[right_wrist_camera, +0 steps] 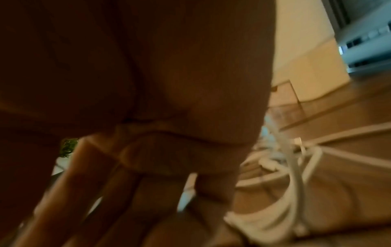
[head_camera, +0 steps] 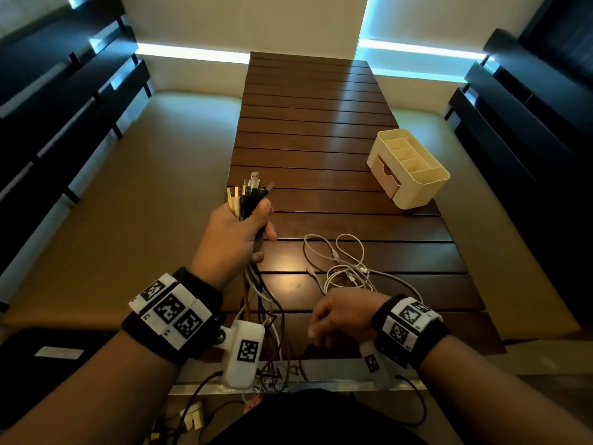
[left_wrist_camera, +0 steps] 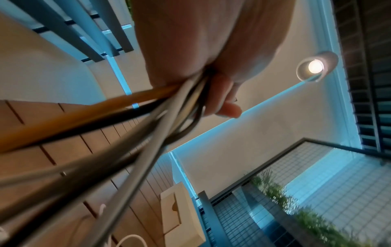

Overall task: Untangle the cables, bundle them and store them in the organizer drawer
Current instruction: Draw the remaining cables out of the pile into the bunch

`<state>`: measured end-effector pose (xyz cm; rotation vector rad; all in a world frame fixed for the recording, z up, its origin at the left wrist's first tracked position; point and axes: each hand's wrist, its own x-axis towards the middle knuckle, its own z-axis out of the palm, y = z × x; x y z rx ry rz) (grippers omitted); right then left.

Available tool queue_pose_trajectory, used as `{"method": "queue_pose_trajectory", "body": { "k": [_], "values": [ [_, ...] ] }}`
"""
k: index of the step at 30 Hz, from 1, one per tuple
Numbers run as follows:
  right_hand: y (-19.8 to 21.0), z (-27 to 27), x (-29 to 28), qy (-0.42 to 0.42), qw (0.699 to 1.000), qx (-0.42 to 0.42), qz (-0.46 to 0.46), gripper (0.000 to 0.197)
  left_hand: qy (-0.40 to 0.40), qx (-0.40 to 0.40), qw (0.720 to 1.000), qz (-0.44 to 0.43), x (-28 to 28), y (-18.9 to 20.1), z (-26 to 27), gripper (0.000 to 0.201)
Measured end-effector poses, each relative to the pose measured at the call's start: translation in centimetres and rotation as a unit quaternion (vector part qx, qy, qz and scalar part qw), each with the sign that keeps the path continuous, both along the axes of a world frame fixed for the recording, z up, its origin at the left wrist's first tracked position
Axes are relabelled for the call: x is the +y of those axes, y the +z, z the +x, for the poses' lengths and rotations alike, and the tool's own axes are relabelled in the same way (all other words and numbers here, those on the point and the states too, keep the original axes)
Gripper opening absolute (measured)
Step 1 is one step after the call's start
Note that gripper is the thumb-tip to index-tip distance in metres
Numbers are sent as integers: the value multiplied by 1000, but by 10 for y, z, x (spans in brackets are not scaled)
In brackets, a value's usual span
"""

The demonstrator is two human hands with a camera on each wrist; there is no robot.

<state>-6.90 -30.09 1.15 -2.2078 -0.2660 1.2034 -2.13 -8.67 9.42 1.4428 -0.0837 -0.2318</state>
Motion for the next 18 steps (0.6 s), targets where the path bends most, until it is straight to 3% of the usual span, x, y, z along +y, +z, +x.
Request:
{"method": "queue_pose_trajectory", "body": {
  "k": [3, 6, 9, 11, 14, 18],
  "values": [
    [18, 10, -4, -109, 982, -134, 70, 22, -32, -16, 997, 63, -7, -1, -2, 25],
    [52, 20, -5, -242, 916, -172, 270, 50, -77, -5, 993, 86, -14, -2, -7, 26],
    [86, 28, -4, -257, 865, -204, 379, 63, -118, -16, 987, 105, -20, -2, -10, 22],
    [100, 31, 0, -227, 870, -220, 379, 57, -136, -16, 985, 109, -25, -1, -11, 29],
    [104, 33, 8, -166, 895, -275, 310, 44, -134, -9, 985, 111, -29, 0, -12, 45],
    [104, 33, 6, -168, 896, -267, 311, 38, -105, -14, 988, 109, -29, -6, -13, 25]
  ]
}}
